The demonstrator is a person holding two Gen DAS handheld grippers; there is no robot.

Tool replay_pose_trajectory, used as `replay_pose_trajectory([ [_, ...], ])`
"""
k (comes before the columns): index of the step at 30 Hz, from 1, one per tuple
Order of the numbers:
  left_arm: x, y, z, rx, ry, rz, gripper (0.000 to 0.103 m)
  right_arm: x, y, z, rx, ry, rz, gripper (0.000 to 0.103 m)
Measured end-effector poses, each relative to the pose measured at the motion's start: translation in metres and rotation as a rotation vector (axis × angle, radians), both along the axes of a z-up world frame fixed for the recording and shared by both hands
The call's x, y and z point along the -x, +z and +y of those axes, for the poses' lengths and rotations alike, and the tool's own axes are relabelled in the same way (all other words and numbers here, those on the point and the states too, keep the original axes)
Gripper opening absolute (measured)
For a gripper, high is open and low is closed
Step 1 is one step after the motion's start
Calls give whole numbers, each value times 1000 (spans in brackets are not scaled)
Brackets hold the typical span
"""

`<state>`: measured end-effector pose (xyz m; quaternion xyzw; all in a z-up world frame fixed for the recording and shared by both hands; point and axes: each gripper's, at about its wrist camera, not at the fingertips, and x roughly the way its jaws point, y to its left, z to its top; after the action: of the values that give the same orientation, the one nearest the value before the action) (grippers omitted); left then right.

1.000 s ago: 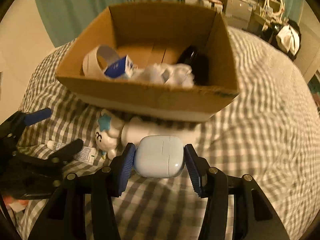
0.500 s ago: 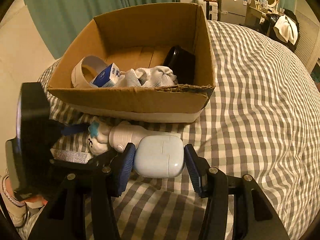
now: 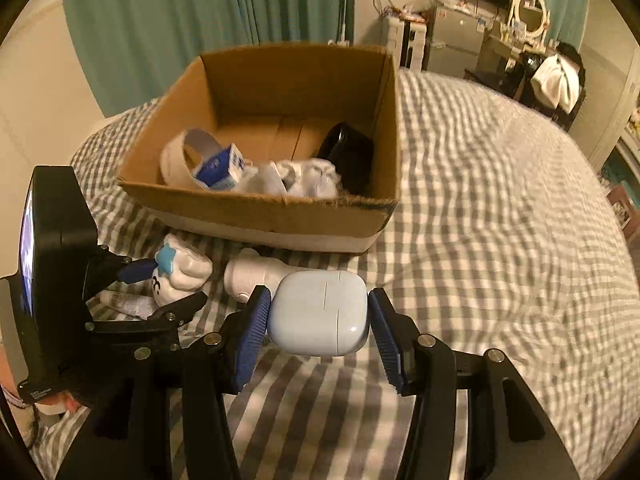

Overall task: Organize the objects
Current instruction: 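Grasp the white star figurine with the left tool while the right tool holds the case, then carry the figurine and earbud case over the box and lower them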

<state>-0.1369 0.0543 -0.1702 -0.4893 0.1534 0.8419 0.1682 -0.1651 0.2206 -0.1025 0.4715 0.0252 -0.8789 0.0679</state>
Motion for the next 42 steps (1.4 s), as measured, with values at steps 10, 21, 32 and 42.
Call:
replay_pose_trajectory([
  [10, -46, 70, -21, 7, 52, 112, 46, -49, 70, -21, -38, 28, 133, 50],
  [21, -79, 150, -43, -40, 99, 229, 46, -87, 120, -41, -15, 77, 228, 50],
  [32, -54, 197, -58, -122, 130, 282, 46, -75, 147, -46, -2, 106, 273, 50],
  [42, -4, 215, -51, -145, 125, 313, 46, -32, 157, -35, 20, 95, 283, 50],
])
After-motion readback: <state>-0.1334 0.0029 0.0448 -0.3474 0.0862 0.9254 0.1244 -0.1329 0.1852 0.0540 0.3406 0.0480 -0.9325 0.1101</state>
